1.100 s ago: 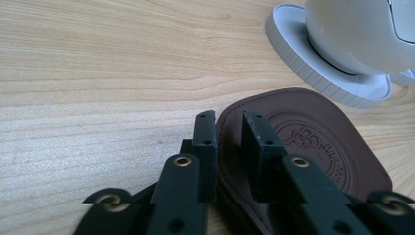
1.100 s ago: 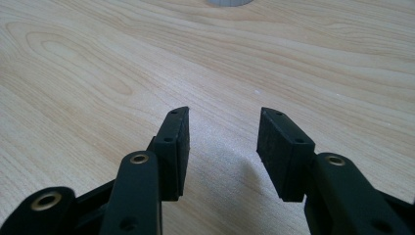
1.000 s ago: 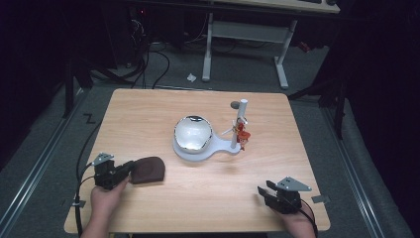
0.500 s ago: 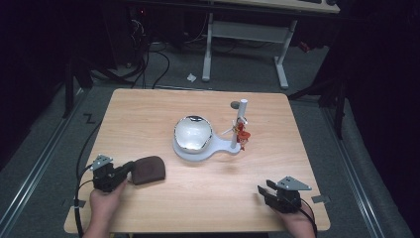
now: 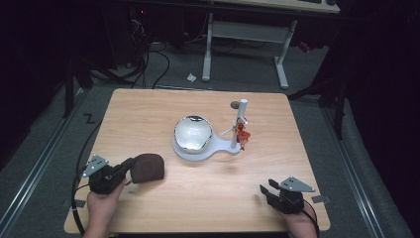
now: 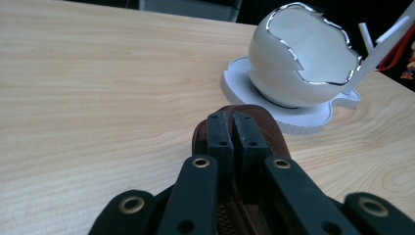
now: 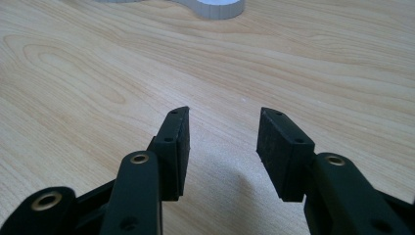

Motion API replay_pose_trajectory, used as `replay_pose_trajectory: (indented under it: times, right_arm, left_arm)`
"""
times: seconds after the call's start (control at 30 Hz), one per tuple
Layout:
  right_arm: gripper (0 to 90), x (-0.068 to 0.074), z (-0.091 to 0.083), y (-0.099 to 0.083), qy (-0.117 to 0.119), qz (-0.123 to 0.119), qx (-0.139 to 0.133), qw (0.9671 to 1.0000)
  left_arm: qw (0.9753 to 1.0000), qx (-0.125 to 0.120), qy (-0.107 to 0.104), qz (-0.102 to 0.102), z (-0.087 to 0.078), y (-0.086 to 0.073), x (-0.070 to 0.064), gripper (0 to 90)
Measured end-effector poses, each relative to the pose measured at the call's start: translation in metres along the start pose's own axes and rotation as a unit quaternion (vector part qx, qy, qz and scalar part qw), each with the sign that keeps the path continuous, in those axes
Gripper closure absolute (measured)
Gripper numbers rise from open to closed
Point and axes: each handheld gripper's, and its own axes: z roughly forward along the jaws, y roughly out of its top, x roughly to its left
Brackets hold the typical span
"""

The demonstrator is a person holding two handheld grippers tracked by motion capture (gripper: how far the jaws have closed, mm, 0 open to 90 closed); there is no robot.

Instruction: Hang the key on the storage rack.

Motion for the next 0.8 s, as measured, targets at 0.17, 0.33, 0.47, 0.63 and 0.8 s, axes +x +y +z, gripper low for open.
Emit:
replay_pose_trajectory:
  times: [0.17,0.33,0.47,0.63,0.8]
  right_arm:
    - [56.2,-0.003,-0.003,-0.001,-0.005,0.006,-0.001,1.0]
    - [56.2,-0.003,-0.002,-0.002,-0.005,0.005,0.0,1.0]
    - [56.1,-0.002,-0.002,-0.002,-0.003,0.003,0.0,1.0]
    - [56.2,-0.003,-0.002,0.0,-0.001,-0.001,-0.003,1.0]
    - [56.2,-0.003,-0.003,0.001,0.002,0.003,-0.006,1.0]
  left_arm:
    - [0.9999,-0.011,-0.003,0.011,-0.001,0.005,-0.008,87.5]
    - [0.9996,-0.021,-0.007,0.016,-0.004,0.01,-0.014,87.5]
    - [0.9995,-0.026,-0.004,0.018,-0.004,0.016,-0.019,87.5]
    - [0.9994,-0.025,-0.004,0.024,0.001,0.024,-0.026,87.5]
    - [0.9994,-0.025,-0.007,0.023,0.005,0.034,-0.031,87.5]
